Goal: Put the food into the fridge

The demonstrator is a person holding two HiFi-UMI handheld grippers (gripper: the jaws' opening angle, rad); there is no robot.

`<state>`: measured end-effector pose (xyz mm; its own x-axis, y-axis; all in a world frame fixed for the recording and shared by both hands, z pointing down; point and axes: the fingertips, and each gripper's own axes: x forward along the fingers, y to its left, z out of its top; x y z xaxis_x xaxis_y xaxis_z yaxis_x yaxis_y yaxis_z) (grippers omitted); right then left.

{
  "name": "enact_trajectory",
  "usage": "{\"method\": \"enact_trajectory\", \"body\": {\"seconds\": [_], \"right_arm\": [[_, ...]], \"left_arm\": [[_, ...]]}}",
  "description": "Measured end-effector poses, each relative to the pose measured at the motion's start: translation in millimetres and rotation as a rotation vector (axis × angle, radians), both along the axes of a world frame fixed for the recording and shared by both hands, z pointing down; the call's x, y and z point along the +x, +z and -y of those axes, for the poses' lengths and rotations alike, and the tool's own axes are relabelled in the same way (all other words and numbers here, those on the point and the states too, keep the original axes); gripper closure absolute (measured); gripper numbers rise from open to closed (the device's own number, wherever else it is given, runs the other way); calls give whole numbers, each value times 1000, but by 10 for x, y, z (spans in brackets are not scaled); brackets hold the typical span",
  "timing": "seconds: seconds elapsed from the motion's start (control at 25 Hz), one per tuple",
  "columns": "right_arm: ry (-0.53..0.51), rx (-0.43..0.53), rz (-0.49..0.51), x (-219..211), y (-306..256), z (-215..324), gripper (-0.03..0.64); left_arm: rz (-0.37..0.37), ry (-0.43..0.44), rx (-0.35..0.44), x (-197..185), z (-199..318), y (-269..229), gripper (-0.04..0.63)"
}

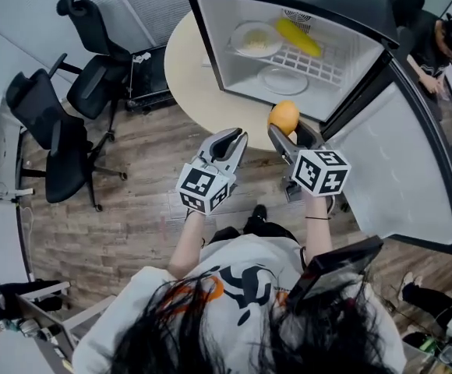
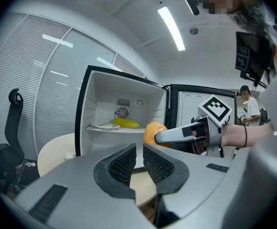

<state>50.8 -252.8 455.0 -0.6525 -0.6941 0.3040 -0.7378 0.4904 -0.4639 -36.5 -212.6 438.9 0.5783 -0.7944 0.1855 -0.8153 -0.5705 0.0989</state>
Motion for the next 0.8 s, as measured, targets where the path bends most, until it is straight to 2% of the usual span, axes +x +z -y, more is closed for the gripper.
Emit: {"method": "enact_trajectory", "body": {"seconds": [0.52,0.8], "right_arm": [[-27,-54,28,-35,170,247,327],[-14,-80,19,-92,297,389,327]], "left_arm": [[49,-8,-33,49,170,77,555],[32,21,-36,15,376,114,555]]}}
